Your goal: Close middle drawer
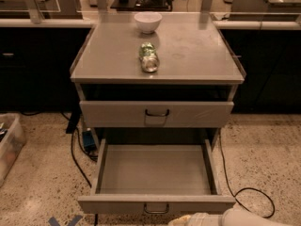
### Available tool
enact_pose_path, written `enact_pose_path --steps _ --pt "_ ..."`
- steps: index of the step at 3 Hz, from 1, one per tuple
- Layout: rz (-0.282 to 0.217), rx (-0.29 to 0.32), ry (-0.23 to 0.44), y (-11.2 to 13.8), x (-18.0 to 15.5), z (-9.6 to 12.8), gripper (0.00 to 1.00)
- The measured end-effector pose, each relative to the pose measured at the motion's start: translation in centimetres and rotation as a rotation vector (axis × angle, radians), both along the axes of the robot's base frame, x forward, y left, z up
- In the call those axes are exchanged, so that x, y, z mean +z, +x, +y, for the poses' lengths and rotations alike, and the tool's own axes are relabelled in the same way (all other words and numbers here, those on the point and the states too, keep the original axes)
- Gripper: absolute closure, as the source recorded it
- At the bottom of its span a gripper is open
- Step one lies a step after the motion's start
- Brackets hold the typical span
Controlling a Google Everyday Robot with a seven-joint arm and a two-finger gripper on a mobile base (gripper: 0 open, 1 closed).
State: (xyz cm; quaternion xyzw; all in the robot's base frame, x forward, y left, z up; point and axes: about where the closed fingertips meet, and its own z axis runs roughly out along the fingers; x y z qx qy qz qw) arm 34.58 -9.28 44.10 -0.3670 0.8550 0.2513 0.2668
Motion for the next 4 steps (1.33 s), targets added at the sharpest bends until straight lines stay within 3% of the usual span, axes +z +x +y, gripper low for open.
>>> enact_pose_path --steps 1,3,4 --pt "-0.031 -0.054 0.006 2.4 -1.4 0.6 1.0" --pt "-0.044 -0.061 -0.017 3.4 -1.8 0.2 1.0" --pt "-0.082 -0.087 -0.053 6.2 -2.3 -0.2 1.0"
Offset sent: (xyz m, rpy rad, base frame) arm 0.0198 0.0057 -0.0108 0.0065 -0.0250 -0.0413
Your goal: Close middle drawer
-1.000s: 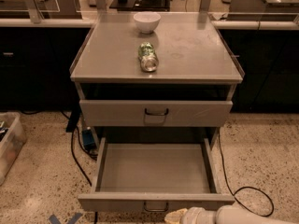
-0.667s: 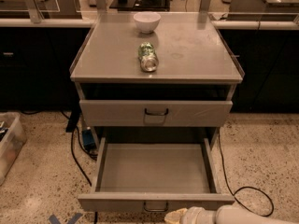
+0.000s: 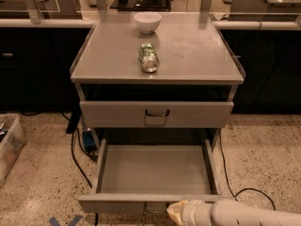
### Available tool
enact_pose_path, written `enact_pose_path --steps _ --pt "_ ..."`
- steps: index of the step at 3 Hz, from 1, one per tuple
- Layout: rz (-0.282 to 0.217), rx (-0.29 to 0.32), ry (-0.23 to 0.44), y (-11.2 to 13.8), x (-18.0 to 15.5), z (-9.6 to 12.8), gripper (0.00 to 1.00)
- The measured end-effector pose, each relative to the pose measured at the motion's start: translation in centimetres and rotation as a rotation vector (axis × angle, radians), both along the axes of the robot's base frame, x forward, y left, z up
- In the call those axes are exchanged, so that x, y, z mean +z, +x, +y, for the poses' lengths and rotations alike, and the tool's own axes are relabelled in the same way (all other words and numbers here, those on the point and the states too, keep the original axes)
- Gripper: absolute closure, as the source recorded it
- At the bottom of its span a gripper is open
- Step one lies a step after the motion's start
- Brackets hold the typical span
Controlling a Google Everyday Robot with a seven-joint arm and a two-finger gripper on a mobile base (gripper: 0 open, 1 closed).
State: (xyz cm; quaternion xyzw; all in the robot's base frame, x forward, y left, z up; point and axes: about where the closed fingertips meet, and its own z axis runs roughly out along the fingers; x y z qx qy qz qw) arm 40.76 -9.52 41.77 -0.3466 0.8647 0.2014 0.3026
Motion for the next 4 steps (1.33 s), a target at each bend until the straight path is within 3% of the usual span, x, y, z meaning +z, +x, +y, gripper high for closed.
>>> enact_pose_path --steps 1,4 --pt "-0.038 -0.043 -0.005 2.75 0.01 -0.25 1.0" --pt "-0.062 -0.06 -0.02 3.72 0.03 -0.16 1.0"
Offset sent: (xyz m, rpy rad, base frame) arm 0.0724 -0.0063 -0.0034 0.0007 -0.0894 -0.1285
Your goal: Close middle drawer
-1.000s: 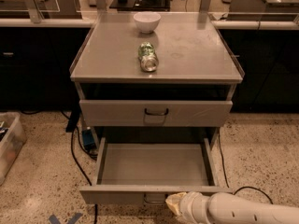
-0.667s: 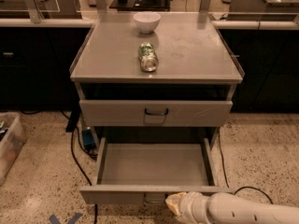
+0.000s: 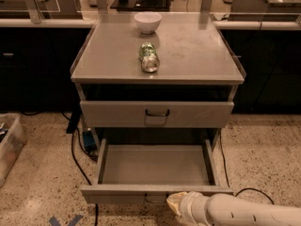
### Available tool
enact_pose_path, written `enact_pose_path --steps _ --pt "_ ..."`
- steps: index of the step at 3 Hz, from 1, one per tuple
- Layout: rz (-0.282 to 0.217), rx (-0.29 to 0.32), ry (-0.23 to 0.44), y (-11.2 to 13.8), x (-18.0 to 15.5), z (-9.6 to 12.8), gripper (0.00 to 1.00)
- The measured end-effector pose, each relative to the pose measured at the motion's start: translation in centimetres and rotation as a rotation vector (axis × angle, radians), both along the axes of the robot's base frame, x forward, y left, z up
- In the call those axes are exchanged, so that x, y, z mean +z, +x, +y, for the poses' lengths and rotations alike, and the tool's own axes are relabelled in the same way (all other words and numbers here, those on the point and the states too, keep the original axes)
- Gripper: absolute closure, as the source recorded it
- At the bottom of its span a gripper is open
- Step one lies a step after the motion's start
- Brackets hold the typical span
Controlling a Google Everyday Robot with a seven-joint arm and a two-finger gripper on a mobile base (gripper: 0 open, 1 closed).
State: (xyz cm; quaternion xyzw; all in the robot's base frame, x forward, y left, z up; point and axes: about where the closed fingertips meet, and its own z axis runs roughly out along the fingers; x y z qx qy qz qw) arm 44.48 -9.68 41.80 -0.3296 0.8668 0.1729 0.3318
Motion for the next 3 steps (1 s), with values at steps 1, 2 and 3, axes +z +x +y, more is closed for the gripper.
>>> enact_pose_path --steps 1,2,3 --pt "-0.034 -0.011 -0.019 1.6 0.5 -0.2 1.0" --pt "-0.034 -0.011 -0.019 1.6 0.5 -0.2 1.0" --pt "-0.057 -0.064 -0.014 3.0 0.9 -1.3 1.0"
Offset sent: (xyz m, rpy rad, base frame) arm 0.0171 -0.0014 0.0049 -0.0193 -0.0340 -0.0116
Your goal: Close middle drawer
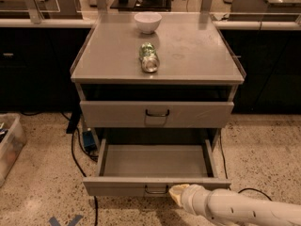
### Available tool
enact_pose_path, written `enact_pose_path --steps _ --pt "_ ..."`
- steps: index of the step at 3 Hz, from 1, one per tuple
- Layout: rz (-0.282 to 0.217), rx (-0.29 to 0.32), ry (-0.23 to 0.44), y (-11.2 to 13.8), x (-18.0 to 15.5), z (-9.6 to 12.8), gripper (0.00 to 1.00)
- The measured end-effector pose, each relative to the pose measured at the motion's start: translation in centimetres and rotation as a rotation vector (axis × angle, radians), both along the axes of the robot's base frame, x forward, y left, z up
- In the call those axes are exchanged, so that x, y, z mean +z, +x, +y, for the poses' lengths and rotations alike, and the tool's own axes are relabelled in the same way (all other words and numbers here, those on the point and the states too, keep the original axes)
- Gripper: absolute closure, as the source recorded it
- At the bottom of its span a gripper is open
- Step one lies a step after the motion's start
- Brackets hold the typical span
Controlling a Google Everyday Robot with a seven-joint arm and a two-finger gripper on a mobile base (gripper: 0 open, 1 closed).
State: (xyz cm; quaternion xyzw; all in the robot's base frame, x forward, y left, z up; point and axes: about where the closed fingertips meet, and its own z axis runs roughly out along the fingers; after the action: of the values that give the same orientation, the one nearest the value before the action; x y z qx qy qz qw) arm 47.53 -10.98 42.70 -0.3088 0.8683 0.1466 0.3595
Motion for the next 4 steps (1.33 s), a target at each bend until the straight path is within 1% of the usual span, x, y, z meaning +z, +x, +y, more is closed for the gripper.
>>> enact_pose_path --steps 1,2,3,4 --pt "-0.038 -0.073 -0.03 2.8 1.2 -1.6 1.0" --pt "-0.037 -0.073 -0.029 2.8 1.2 -1.6 1.0" --pt "-0.024 -0.107 0.001 3.3 0.7 -1.7 1.0" --pt "0.01 -0.154 0.103 4.8 -0.8 -2.8 1.0"
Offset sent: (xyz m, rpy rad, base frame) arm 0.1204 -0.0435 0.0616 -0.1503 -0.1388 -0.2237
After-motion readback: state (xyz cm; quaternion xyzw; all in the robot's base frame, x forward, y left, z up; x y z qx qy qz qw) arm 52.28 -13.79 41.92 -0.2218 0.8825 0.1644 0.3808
